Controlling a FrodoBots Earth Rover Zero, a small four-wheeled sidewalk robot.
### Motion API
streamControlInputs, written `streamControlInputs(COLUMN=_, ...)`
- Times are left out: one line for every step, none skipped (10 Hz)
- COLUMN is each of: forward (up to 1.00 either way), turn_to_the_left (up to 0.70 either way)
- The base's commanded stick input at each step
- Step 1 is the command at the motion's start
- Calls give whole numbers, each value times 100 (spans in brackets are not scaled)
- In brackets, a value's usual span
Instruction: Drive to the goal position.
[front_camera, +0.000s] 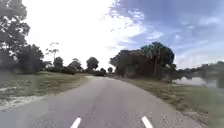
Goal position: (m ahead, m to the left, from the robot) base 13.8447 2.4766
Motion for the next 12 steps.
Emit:
streamControlInputs(forward=69, turn_to_the_left=3)
streamControlInputs(forward=69, turn_to_the_left=3)
streamControlInputs(forward=69, turn_to_the_left=3)
streamControlInputs(forward=69, turn_to_the_left=3)
streamControlInputs(forward=69, turn_to_the_left=3)
streamControlInputs(forward=69, turn_to_the_left=3)
streamControlInputs(forward=69, turn_to_the_left=3)
streamControlInputs(forward=69, turn_to_the_left=3)
streamControlInputs(forward=69, turn_to_the_left=3)
streamControlInputs(forward=69, turn_to_the_left=3)
streamControlInputs(forward=69, turn_to_the_left=9)
streamControlInputs(forward=69, turn_to_the_left=33)
